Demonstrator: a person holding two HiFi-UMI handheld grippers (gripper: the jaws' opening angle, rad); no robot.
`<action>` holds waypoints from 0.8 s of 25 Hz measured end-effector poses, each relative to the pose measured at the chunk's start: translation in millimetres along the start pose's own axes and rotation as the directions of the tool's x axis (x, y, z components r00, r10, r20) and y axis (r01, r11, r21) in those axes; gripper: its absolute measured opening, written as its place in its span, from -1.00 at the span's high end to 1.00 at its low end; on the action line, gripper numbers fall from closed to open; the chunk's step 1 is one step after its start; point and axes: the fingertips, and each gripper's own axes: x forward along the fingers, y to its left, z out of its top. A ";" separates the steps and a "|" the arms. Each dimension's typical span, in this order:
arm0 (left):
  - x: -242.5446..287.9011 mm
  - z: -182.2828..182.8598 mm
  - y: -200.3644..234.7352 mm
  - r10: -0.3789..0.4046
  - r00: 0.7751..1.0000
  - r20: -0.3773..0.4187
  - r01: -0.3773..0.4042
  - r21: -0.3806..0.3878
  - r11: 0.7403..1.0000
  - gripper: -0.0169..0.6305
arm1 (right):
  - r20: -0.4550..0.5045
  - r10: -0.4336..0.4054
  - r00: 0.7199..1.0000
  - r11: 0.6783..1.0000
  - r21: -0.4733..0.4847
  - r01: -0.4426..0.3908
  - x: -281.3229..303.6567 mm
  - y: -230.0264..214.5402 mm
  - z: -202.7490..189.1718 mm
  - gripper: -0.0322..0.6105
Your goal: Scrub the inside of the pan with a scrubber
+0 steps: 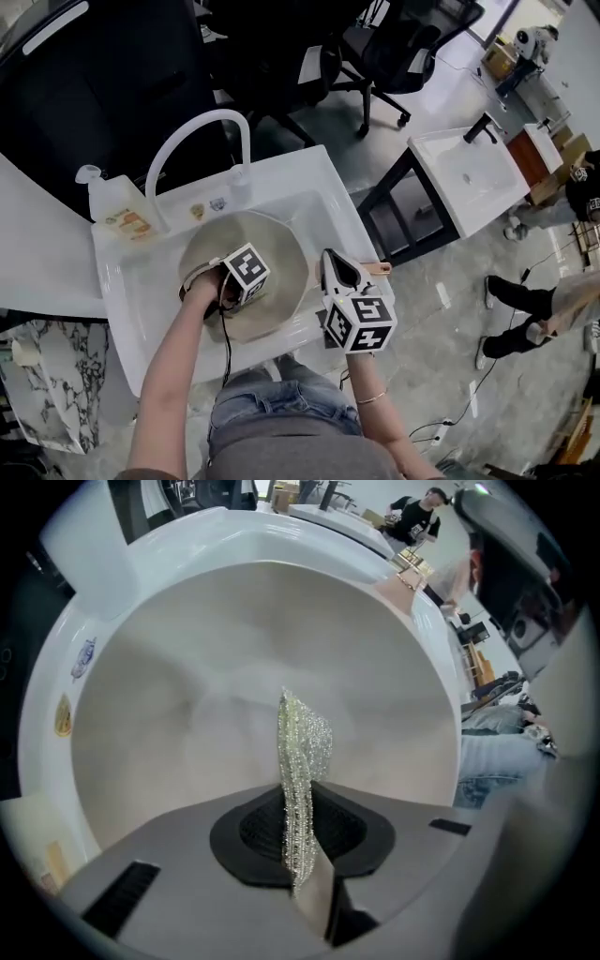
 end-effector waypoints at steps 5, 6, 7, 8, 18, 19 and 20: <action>-1.0 -10.9 20.0 0.073 0.997 0.000 -0.073 -0.029 0.997 0.75 | -0.010 0.052 0.999 0.998 -0.025 -0.053 15.6 15.0 2.0 0.87; -2.5 -12.9 23.9 0.090 0.996 0.000 -0.090 -0.038 0.995 0.75 | -0.011 0.061 0.998 0.998 -0.027 -0.061 17.9 17.3 2.4 0.87; -3.9 -14.7 28.4 0.111 0.994 0.000 -0.111 -0.047 0.993 0.75 | -0.012 0.069 0.998 0.997 -0.030 -0.069 20.0 19.4 2.9 0.87; -5.4 -16.4 33.7 0.135 0.991 -0.004 -0.135 -0.055 0.989 0.75 | -0.012 0.076 0.997 0.997 -0.033 -0.076 21.8 21.2 3.6 0.87; -25.2 -26.0 83.6 0.392 0.919 -0.047 -0.395 -0.083 0.915 0.75 | -0.003 0.099 0.995 0.994 -0.046 -0.099 26.3 21.8 12.8 0.87; -27.2 -26.7 87.7 0.418 0.907 -0.046 -0.420 -0.088 0.903 0.75 | -0.001 0.097 0.995 0.994 -0.047 -0.097 25.9 20.6 13.5 0.87; -29.0 -27.5 91.2 0.444 0.895 -0.044 -0.446 -0.093 0.890 0.75 | 0.001 0.096 0.995 0.994 -0.047 -0.096 25.2 19.6 14.0 0.87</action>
